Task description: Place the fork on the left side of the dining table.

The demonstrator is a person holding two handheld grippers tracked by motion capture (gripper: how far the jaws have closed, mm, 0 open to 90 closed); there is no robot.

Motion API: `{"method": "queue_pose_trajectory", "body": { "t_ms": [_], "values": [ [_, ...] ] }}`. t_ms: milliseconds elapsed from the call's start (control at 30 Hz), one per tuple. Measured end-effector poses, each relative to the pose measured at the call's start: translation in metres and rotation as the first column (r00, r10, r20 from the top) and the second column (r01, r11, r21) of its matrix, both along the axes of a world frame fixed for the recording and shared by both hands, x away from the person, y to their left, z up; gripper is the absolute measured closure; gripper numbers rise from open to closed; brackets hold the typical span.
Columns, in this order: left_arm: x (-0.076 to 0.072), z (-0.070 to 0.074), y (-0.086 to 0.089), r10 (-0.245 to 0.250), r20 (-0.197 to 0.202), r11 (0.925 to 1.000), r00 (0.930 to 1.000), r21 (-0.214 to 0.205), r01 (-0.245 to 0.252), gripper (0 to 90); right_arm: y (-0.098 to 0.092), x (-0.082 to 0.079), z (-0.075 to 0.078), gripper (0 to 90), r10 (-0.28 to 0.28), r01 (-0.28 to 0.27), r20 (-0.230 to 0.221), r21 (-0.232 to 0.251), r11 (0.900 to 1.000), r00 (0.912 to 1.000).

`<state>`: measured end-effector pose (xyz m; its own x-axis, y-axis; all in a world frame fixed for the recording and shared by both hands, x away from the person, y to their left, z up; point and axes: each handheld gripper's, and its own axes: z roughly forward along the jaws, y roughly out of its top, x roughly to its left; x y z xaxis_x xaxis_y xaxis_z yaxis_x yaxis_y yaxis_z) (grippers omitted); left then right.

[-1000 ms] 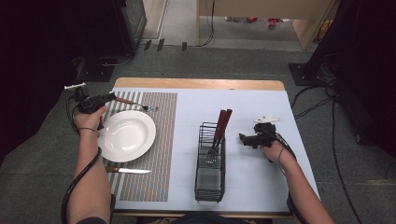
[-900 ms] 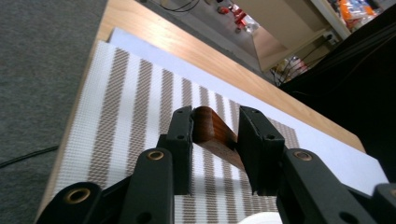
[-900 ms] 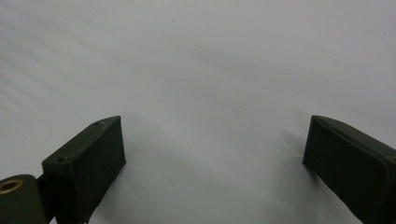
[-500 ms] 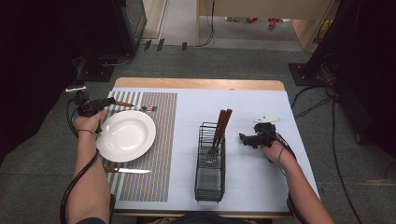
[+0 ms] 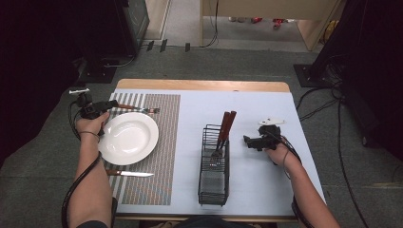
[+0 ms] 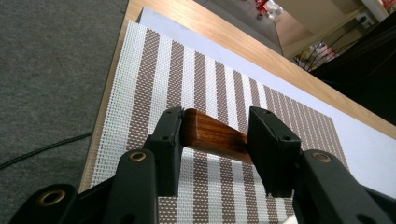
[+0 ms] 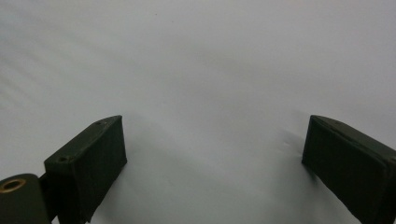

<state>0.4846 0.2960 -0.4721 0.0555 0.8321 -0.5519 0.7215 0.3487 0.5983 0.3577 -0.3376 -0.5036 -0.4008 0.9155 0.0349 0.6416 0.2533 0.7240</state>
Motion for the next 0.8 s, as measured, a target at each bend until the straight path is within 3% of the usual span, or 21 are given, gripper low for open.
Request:
{"method": "queue_pose_trajectory", "body": {
  "t_ms": [133, 300, 500, 800],
  "values": [
    [0.0011, -0.0021, -0.0014, -0.011, -0.01, 0.9999, 0.9999, -0.003, 0.011, 56.6, -0.0001, 0.0, 0.0, 5.7, 0.0, 0.0, 0.0, 0.001, 1.0, 1.0],
    [0.0042, -0.002, -0.004, -0.019, -0.036, 0.9993, 0.9992, 0.032, 0.02, 53.6, -0.0001, 0.0001, 0.0, 5.8, 0.0, 0.0, 0.0, 0.002, 1.0, 1.0],
    [0.0066, -0.0037, -0.0033, -0.019, -0.065, 0.9996, 0.9977, 0.02, 0.02, 52.9, -0.0001, 0.0001, 0.0, 5.7, 0.0, 0.0, 0.0, 0.001, 1.0, 1.0],
    [0.0097, -0.0027, -0.0074, -0.023, -0.1, 0.9968, 0.9948, 0.073, 0.03, 48.4, -0.0001, 0.0, 0.0, 5.8, -0.001, 0.001, 0.0, 0.002, 1.0, 1.0]
  ]
}}
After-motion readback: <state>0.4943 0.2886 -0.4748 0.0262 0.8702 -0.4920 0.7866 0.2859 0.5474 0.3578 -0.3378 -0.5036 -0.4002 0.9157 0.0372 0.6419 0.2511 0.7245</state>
